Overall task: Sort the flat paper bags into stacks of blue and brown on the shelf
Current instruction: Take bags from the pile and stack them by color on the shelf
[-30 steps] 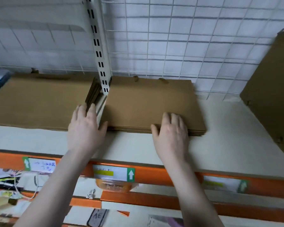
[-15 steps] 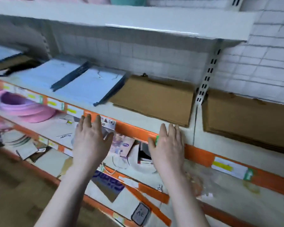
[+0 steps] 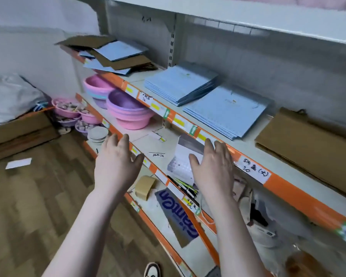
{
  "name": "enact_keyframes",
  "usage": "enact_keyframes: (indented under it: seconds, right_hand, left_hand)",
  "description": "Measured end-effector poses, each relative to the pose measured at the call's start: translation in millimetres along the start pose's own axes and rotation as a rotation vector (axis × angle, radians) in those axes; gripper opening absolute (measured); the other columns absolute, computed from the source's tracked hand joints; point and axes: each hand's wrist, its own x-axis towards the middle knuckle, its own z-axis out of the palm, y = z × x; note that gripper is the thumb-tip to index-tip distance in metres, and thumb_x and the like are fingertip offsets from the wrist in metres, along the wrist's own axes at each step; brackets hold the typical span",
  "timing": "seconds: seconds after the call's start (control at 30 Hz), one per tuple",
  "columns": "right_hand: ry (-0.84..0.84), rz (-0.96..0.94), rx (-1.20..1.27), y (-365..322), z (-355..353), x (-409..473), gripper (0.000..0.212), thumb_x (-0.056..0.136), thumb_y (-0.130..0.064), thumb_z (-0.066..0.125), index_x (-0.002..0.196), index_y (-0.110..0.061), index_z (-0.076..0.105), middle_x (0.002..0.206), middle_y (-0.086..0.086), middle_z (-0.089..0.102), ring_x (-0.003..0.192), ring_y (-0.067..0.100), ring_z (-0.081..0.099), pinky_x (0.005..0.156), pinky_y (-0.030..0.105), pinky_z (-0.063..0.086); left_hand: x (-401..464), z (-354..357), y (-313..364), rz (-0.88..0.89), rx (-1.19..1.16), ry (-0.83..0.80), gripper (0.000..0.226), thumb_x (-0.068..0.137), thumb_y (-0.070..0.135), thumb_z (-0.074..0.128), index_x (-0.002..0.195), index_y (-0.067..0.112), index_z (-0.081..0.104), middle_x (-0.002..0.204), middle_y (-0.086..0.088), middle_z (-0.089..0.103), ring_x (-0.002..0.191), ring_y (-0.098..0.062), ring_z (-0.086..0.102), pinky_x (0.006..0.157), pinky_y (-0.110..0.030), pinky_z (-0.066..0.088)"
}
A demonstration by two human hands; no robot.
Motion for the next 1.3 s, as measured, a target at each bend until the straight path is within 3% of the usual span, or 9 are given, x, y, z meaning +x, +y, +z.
enact_keyframes:
  seconds: [0.13, 0.27, 0.43, 0.7, 0.83, 1.3]
  right_hand:
    - [-0.023, -0.047, 0.023, -47, 35, 44, 0.059, 0.095, -0.041, 0.046, 0.144, -0.011, 0.033, 0.146, 0.012, 0.036, 0.139, 0.027, 0.024, 0.113, 0.037, 0.019]
    - [-0.038, -0.085, 0.045, -95, 81, 109, 0.059, 0.093, -0.039, 0.05, 0.141, -0.007, 0.037, 0.14, 0.015, 0.041, 0.136, 0.031, 0.028, 0.111, 0.038, 0.021]
    - [-0.043, -0.126, 0.131, -166, 125, 204, 0.054, 0.088, -0.032, 0.055, 0.133, -0.003, 0.047, 0.125, 0.021, 0.052, 0.125, 0.036, 0.039, 0.104, 0.044, 0.032]
    - [-0.055, -0.204, 0.179, -249, 169, 295, 0.054, 0.09, -0.031, 0.054, 0.135, -0.004, 0.044, 0.13, 0.02, 0.047, 0.128, 0.035, 0.036, 0.107, 0.041, 0.028]
    - [-0.024, -0.175, 0.169, -276, 191, 327, 0.057, 0.091, -0.032, 0.055, 0.138, -0.004, 0.042, 0.135, 0.02, 0.045, 0.131, 0.035, 0.034, 0.109, 0.039, 0.026]
    - [0.147, 0.108, 0.098, -418, 259, 457, 0.046, 0.087, -0.029, 0.06, 0.123, -0.002, 0.054, 0.117, 0.021, 0.054, 0.115, 0.036, 0.044, 0.096, 0.042, 0.033]
  left_hand:
    - [46, 0, -38, -0.051, 0.037, 0.025, 0.056, 0.082, 0.029, 0.067, 0.128, 0.004, 0.049, 0.132, -0.018, 0.045, 0.125, -0.033, 0.038, 0.099, -0.04, 0.033]
    - [113, 8, -77, -0.063, 0.083, 0.052, 0.052, 0.081, 0.03, 0.067, 0.123, 0.003, 0.053, 0.124, -0.018, 0.049, 0.12, -0.033, 0.041, 0.097, -0.039, 0.033]
    - [214, 10, -118, -0.078, 0.149, 0.062, 0.054, 0.081, 0.03, 0.068, 0.125, 0.002, 0.053, 0.127, -0.02, 0.05, 0.124, -0.035, 0.04, 0.103, -0.04, 0.033]
    - [329, 14, -164, -0.107, 0.186, 0.072, 0.057, 0.081, 0.033, 0.068, 0.128, 0.005, 0.052, 0.13, -0.02, 0.049, 0.125, -0.035, 0.04, 0.103, -0.04, 0.032]
    - [381, 25, -182, -0.077, 0.141, 0.038, 0.058, 0.083, 0.032, 0.065, 0.132, 0.005, 0.048, 0.138, -0.019, 0.044, 0.129, -0.033, 0.036, 0.106, -0.038, 0.027]
    - [600, 23, -303, 0.102, 0.011, -0.068, 0.058, 0.088, 0.031, 0.059, 0.137, 0.005, 0.042, 0.143, -0.019, 0.037, 0.134, -0.03, 0.031, 0.104, -0.038, 0.026]
